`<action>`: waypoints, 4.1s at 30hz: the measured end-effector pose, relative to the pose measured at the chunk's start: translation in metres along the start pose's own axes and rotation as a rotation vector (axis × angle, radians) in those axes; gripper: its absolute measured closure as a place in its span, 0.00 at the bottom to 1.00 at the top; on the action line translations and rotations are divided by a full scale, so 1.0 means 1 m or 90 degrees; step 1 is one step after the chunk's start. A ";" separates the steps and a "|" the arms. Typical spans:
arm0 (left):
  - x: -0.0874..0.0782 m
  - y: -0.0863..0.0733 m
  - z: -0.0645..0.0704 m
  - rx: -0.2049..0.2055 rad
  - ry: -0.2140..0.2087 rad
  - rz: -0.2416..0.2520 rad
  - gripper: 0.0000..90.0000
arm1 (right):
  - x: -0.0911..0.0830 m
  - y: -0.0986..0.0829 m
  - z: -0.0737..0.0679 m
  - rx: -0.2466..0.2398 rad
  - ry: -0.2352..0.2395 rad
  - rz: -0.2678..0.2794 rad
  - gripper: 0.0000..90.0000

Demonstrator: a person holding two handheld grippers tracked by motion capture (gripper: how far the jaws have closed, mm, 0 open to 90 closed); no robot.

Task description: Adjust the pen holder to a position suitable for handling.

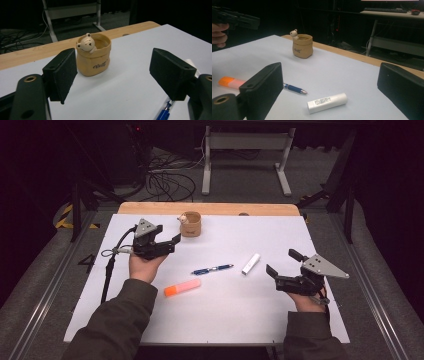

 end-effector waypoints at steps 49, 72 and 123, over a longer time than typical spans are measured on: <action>0.087 0.041 -0.021 -0.084 0.048 -0.066 0.32 | -0.012 -0.001 0.011 0.022 -0.017 0.015 0.08; 0.125 0.040 -0.031 -0.161 0.071 -0.099 0.33 | -0.009 -0.002 0.012 0.029 -0.014 0.022 0.08; 0.125 0.036 -0.032 -0.194 0.059 -0.143 0.61 | 0.000 -0.002 0.007 0.027 -0.003 0.014 0.09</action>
Point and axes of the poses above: each handheld gripper's, and its own axes: x roughly forward along the jaws, y roughly out of its top, z roughly to its right, the point moved 2 cm from there along x, roughly forward along the jaws, and after that the axes turned 13 degrees about -z, right-handed, at the moved point
